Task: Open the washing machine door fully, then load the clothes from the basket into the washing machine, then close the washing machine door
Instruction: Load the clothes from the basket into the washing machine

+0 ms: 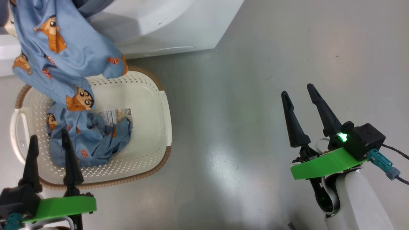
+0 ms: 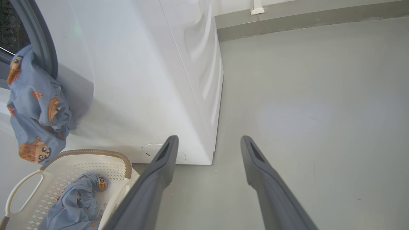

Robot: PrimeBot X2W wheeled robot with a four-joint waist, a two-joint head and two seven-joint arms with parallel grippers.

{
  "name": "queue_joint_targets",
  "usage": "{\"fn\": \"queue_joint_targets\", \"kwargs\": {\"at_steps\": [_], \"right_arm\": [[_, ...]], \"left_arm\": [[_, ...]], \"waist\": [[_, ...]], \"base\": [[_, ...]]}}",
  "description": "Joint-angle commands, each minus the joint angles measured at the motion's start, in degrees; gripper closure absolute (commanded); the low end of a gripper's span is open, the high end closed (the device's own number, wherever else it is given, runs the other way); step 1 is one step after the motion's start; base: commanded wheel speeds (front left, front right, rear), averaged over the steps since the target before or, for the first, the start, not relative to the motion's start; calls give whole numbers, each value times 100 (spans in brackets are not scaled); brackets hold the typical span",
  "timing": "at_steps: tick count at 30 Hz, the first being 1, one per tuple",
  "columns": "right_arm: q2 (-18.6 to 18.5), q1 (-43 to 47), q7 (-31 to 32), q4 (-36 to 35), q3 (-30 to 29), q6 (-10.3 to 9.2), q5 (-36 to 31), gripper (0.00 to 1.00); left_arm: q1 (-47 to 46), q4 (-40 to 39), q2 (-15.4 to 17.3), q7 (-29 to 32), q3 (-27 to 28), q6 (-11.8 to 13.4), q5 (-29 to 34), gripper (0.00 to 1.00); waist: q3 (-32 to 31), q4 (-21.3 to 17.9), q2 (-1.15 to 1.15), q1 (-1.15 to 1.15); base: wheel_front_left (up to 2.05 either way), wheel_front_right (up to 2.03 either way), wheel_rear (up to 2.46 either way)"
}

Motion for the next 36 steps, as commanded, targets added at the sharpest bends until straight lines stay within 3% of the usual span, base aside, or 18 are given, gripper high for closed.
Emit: {"fn": "queue_joint_targets", "kwargs": {"at_steps": [1, 20, 29, 36], "right_arm": [[24, 123, -27, -94, 162, 9, -81, 0], [24, 121, -27, -83, 180, 9, -60, 0], [24, 121, -27, -67, 202, 9, -30, 0], [24, 68, -27, -31, 276, 9, 18, 0]], "left_arm": [[201, -65, 46, -29, 202, -38, 95, 0], [373, 187, -78, -29, 85, -89, 222, 0], [-65, -49, -86, -29, 83, -234, 307, 0], [-744, 193, -31, -29, 31, -385, 370, 0]], "waist": [[-2, -3, 0, 0], [2, -51, 0, 0], [-40, -100, 0, 0], [-79, -217, 0, 0]], "base": [[0, 0, 0], [0, 0, 0], [0, 0, 0], [0, 0, 0]]}}
